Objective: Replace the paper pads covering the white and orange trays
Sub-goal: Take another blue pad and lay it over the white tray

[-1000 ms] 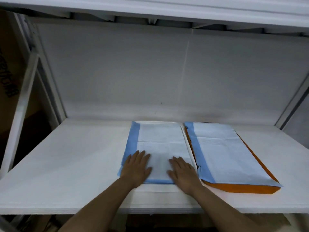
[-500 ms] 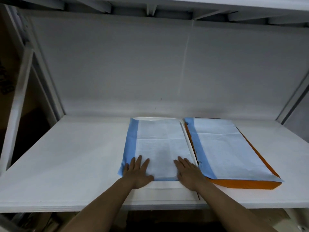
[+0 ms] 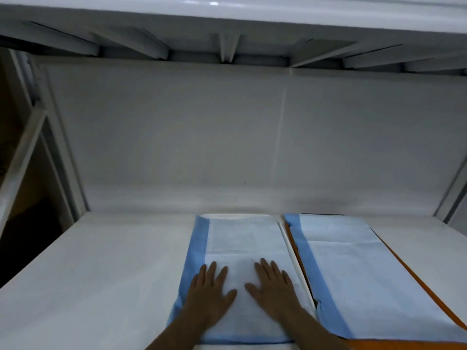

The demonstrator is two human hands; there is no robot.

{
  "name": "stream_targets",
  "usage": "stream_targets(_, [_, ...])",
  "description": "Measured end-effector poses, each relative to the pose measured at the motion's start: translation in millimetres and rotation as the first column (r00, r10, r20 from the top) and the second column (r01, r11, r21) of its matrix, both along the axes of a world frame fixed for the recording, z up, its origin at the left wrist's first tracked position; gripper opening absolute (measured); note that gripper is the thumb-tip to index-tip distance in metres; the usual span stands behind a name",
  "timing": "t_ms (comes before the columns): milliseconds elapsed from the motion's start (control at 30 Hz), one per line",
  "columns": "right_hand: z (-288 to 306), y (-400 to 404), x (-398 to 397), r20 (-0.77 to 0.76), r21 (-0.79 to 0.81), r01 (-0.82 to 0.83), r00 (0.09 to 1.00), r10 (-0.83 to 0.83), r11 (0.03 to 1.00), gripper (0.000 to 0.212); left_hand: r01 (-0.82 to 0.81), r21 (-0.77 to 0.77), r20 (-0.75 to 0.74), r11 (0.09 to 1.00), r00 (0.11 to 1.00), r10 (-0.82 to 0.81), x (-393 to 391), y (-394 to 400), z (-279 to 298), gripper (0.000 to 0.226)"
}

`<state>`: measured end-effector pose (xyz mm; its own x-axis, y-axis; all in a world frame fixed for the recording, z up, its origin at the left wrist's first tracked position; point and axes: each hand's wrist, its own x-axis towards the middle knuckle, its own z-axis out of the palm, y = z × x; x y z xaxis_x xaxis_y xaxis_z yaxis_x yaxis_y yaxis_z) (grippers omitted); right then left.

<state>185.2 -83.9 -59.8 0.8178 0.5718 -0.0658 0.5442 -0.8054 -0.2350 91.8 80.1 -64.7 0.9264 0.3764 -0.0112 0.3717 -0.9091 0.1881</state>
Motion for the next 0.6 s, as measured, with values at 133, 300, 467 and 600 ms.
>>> stream_targets(133, [-10,-8,-1,0.024,0.035,0.097,0.995,-0.098,0.995,0.138,0.049,-0.07,-0.027,0.996,0.998,-0.051,5,4,-33,0.063])
stream_targets(300, [-10,-9,-3,0.052,0.046,0.169,0.984,-0.172,0.984,0.139,0.003,-0.025,-0.027,1.0,1.0,-0.004,-5,-1,-16,0.078])
stream_targets(467, [-10,-11,-4,0.089,0.088,0.186,0.977,-0.194,0.979,0.134,-0.106,-0.05,-0.055,0.993,0.993,0.103,-10,-6,-6,0.118])
stream_targets(600, [-8,-3,1,0.23,0.236,0.147,0.952,-0.202,0.961,0.074,-0.075,0.018,0.044,0.997,0.996,0.074,0,-2,-5,0.09])
